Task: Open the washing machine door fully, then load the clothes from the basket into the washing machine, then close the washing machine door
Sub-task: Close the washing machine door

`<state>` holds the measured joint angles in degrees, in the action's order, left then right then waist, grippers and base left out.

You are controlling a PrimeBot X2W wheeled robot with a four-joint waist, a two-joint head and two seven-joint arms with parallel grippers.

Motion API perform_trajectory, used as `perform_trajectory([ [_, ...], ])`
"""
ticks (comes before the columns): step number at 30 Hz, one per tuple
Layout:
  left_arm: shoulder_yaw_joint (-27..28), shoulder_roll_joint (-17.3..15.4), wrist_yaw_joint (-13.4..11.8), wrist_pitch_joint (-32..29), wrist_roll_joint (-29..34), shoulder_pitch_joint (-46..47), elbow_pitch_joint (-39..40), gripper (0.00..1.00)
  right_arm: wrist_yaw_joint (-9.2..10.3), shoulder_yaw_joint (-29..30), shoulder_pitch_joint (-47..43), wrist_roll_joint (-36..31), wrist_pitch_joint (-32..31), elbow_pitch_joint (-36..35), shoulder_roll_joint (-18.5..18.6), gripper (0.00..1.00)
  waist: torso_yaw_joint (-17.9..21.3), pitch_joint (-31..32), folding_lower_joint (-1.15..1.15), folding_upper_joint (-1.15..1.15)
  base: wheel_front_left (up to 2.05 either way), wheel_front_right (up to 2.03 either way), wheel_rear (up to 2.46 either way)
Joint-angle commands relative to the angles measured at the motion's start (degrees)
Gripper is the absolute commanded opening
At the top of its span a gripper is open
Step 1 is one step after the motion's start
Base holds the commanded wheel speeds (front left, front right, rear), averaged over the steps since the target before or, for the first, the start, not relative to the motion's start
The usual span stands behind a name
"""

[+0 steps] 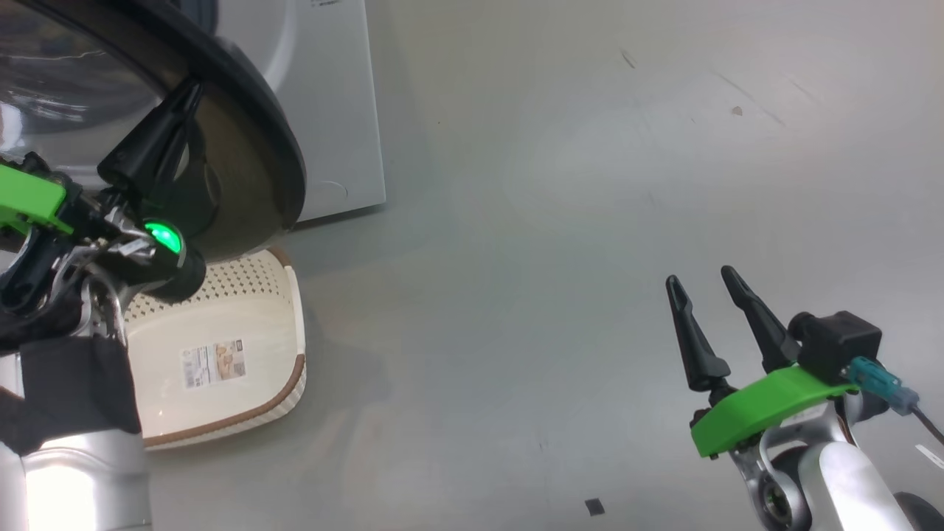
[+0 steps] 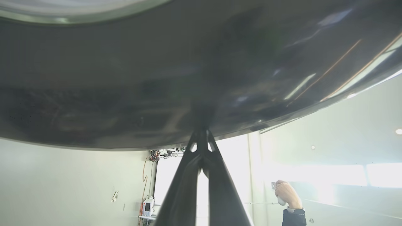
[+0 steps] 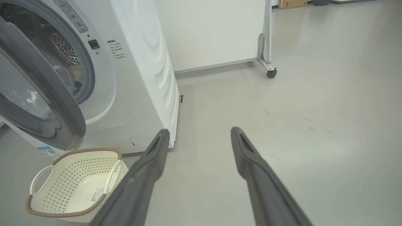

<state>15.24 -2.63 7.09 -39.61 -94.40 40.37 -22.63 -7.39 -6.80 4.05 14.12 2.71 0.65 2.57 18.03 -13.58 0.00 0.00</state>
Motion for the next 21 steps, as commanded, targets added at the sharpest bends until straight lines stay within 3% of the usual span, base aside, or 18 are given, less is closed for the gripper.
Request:
perform_trajectory([
  [1,1.66,-1.46,0.40,0.32,0.42,2.65,1.67,0.00,-0.10,-1.38,2.37,0.39,0.66,-1.60,0.31,1.00,0.43,-0.01,0.00,0.00,0.00,0.00,0.00],
  [10,2.79,-1.08,0.40,1.29,1.48,2.65,1.98,0.00,-0.10,-1.59,2.86,0.47,1.11,-1.06,0.31,1.00,1.62,0.03,0.00,0.00,0.00,0.00,0.00],
  [21,1.30,-0.44,0.40,2.83,3.41,-2.77,9.64,0.00,-0.10,1.76,3.11,-0.73,1.11,-1.44,0.31,1.00,-1.92,0.31,0.00,0.00,0.00,0.00,0.00],
])
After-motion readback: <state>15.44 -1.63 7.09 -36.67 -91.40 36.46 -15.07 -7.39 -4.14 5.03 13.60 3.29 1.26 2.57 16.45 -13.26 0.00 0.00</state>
